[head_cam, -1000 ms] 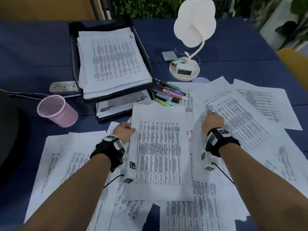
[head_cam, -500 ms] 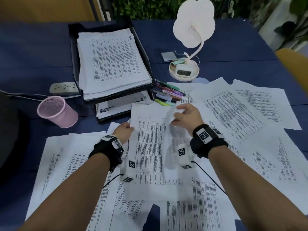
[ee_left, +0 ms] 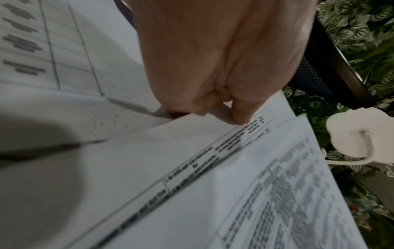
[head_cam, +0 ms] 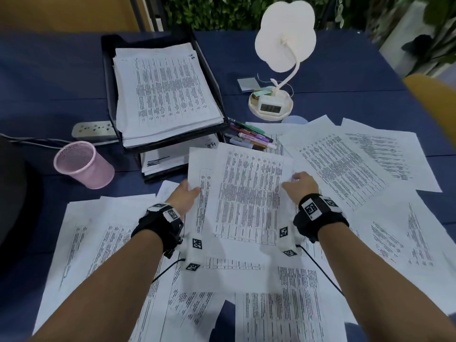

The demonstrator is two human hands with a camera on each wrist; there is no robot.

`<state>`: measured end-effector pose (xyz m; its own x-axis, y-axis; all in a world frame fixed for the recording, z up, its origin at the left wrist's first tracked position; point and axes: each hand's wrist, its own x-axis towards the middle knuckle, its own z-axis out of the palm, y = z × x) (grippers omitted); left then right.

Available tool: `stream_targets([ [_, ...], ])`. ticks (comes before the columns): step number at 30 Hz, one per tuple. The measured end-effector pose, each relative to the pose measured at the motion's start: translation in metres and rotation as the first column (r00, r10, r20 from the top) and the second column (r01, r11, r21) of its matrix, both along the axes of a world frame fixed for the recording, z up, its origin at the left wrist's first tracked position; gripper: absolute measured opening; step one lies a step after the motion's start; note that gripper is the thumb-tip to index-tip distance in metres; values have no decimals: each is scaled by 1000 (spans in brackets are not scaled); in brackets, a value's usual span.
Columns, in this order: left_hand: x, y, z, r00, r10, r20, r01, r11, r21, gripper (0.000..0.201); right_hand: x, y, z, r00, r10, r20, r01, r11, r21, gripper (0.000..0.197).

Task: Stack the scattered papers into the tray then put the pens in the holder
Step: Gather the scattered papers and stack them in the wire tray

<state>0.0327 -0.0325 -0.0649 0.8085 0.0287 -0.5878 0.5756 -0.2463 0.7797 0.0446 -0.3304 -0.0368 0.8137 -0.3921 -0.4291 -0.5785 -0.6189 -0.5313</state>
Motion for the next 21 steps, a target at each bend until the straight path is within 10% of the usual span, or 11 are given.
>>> stream_targets([
  [6, -4, -10, 8, 999, 34, -14, -34, 999, 23, 62, 2, 22, -7, 1000, -16, 16, 10, 948, 318, 35],
  [12, 3, -4, 3, 995, -103, -1, 100, 967, 234, 50, 13, 6, -5, 994, 91, 68, -72, 968, -242, 33],
  [21, 8, -1, -2, 988, -150, -32, 153, 954, 257, 53, 41, 0, -4, 909, 276, -313, -376, 867, -327, 66],
])
